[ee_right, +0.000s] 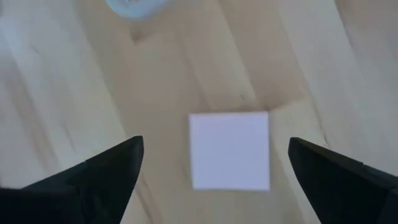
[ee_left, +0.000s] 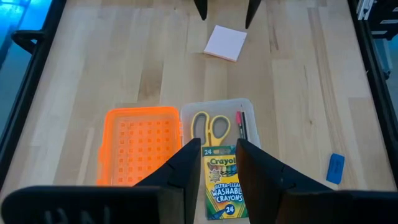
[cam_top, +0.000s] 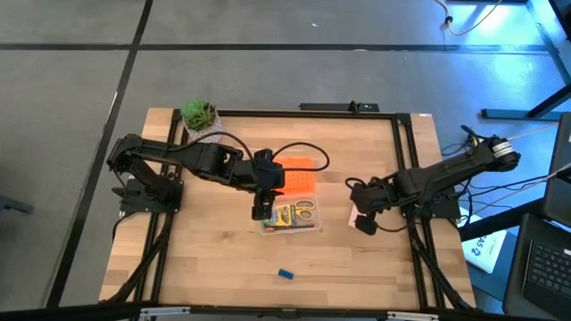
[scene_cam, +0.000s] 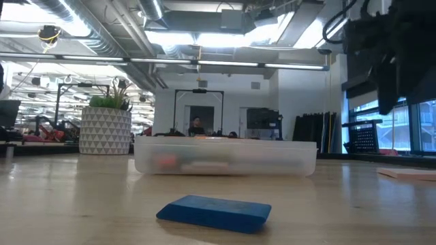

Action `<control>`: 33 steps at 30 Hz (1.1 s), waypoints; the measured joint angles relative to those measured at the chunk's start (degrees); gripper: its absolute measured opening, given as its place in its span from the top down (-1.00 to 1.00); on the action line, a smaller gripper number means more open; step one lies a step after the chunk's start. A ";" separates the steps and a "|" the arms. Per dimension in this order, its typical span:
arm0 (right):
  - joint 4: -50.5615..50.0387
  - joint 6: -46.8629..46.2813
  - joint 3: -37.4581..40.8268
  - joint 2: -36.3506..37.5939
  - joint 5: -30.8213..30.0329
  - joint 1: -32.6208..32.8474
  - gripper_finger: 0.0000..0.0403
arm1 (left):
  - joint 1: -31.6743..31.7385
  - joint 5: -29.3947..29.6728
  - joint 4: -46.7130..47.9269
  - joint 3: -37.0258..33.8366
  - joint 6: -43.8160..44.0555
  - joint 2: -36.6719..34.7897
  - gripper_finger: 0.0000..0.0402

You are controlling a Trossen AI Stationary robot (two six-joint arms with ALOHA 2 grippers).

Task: Pack school essentials
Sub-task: Put the pink sticky notes into the supply box

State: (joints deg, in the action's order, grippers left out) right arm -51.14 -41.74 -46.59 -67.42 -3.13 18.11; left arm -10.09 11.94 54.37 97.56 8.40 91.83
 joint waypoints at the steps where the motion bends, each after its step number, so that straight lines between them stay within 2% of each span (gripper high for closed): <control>1: -0.73 0.02 0.02 -0.55 0.02 0.00 -0.98 | -0.01 0.00 -0.02 0.00 -0.01 0.00 0.53; 16: -1.08 4.74 0.02 -11.07 0.30 0.39 -0.98 | -0.01 0.00 0.00 0.00 0.00 0.00 0.53; 22: 7.25 4.94 5.95 -10.34 4.36 0.39 -0.97 | -0.02 0.00 0.00 0.00 0.00 0.00 0.53; 27: 8.02 6.03 7.87 -8.56 1.15 0.39 -0.97 | 0.00 0.00 -0.03 0.00 0.00 0.00 0.53; 33: 9.68 5.95 9.81 -8.41 0.60 0.39 -0.97 | -0.02 0.00 0.00 0.01 0.00 0.00 0.53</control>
State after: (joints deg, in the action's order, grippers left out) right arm -41.46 -35.79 -36.78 -75.83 -2.54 18.50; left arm -10.11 11.94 54.37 97.57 8.40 91.83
